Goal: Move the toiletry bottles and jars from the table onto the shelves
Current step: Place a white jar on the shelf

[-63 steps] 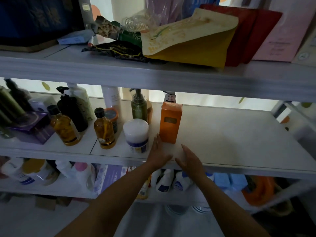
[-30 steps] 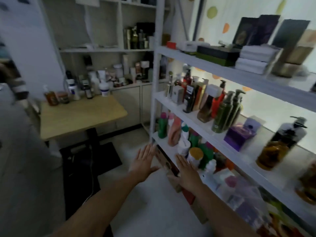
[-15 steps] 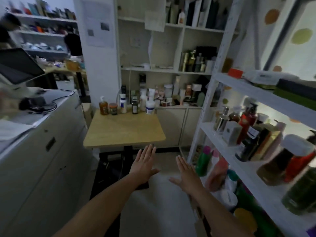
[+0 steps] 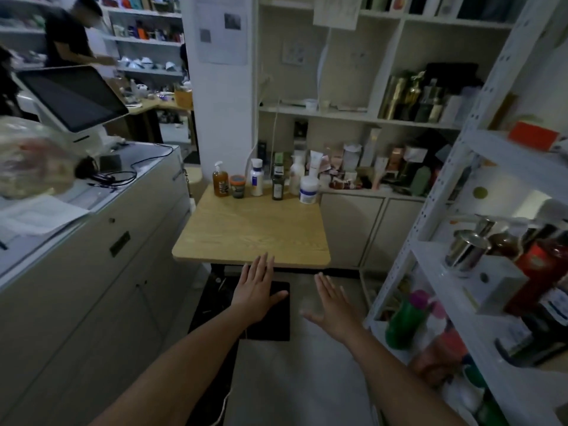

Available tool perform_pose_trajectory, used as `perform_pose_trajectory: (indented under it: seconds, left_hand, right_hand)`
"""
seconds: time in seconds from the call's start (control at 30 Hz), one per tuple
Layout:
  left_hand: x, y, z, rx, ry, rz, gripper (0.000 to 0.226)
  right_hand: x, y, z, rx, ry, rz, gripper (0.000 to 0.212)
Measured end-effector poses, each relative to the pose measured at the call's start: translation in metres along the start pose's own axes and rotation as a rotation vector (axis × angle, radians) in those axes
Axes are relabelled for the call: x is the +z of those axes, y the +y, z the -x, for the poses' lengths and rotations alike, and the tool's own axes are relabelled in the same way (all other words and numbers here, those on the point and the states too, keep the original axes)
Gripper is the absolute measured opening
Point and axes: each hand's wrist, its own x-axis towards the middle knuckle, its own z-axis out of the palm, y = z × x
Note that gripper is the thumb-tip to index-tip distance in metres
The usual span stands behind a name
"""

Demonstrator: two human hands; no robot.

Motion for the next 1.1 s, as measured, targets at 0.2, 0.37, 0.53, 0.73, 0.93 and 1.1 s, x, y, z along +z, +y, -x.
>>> perform_pose_trajectory:
  seconds: [0.2, 0.37, 0.53, 0.73, 0.93, 1.1]
  left_hand:
    - [0.004, -0.022, -0.054, -0.017, -0.013, 0.021, 0.088]
    - [0.002, -0.049, -0.12, -0.029, -0.001, 0.031, 0.088]
    - [-0.02, -0.086, -0.204, -0.03, 0.054, 0.068, 0.088]
    - [-0.031, -0.136, -0.282, -0.039, 0.052, 0.034, 0.088]
    - [-0.017, -0.146, -0.338, 0.024, 0.012, -0.009, 0.09]
    - [-0.019, -0.128, -0.398, 0.074, 0.01, 0.03, 0.09]
  right_hand:
    - [0.005, 0.004, -0.061, -0.012, -0.029, -0.037, 0.133]
    - [-0.013, 0.004, -0.139, 0.007, -0.059, -0.055, 0.124]
    - [-0.054, -0.002, -0.241, 0.046, 0.067, -0.049, 0.095]
    - [-0.053, -0.012, -0.319, 0.093, 0.047, -0.133, 0.095]
    - [-0.044, 0.002, -0.364, 0.139, 0.007, -0.198, 0.096]
    - [-0.053, 0.039, -0.412, 0.184, 0.031, -0.204, 0.096]
